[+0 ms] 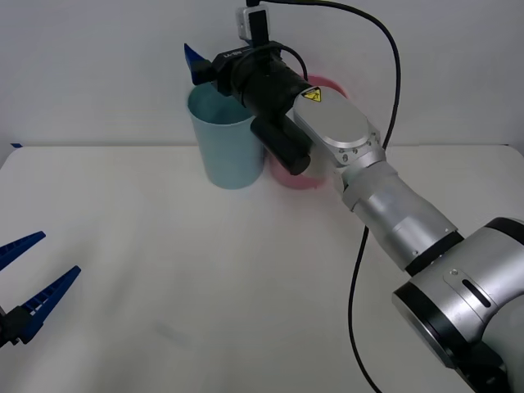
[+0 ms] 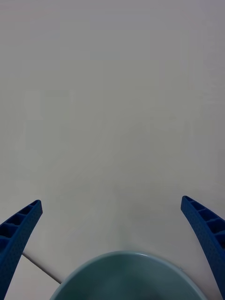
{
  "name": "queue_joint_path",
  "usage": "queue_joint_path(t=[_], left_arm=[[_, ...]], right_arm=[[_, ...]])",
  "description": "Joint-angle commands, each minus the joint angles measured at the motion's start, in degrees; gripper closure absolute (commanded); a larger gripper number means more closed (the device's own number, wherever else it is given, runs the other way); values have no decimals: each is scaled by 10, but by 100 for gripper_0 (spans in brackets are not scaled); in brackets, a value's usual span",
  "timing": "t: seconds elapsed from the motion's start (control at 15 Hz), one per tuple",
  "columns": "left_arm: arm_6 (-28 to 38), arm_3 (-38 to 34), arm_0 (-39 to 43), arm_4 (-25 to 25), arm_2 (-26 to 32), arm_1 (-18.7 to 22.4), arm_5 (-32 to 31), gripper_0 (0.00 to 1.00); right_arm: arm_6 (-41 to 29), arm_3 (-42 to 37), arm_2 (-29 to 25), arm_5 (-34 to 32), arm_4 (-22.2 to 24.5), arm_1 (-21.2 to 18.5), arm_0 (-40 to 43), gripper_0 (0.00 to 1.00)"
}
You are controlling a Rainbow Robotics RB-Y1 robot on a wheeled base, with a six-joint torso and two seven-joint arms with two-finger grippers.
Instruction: Grasp the object on the table and drop it into the matching bin: aluminum can to the light blue bin, PET bottle to the pink bin.
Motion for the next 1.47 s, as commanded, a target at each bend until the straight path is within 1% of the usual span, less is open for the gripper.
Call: queue_joint_path(t=[0.07, 0.33, 0.6, 0.8, 0.93, 1.0, 1.13, 1.2, 1.47], left_arm=[[0, 0, 0, 0, 0, 0, 0, 0], [0, 0, 0, 0, 0, 0, 0, 0], [0, 0, 0, 0, 0, 0, 0, 0], [0, 0, 0, 0, 0, 0, 0, 0], [0, 0, 0, 0, 0, 0, 0, 0], [0, 0, 0, 0, 0, 0, 0, 0], [0, 0, 0, 0, 0, 0, 0, 0], [0, 0, 0, 0, 0, 0, 0, 0], [0, 0, 0, 0, 0, 0, 0, 0]], right_arm=[[-3, -67, 27, -4, -4, -30, 44, 0], [-5, -184, 48, -20, -4, -83, 122, 0], [-7, -277, 48, -57, -10, -135, 192, 0], [-1, -336, 48, -85, -35, -181, 239, 0], [4, -373, 48, -105, -57, -212, 269, 0], [8, -393, 48, -120, -74, -234, 287, 0], [19, -424, 39, -143, -94, -266, 317, 0], [24, -436, 28, -167, -98, -278, 336, 0], [49, -458, -34, -263, -105, -306, 406, 0]])
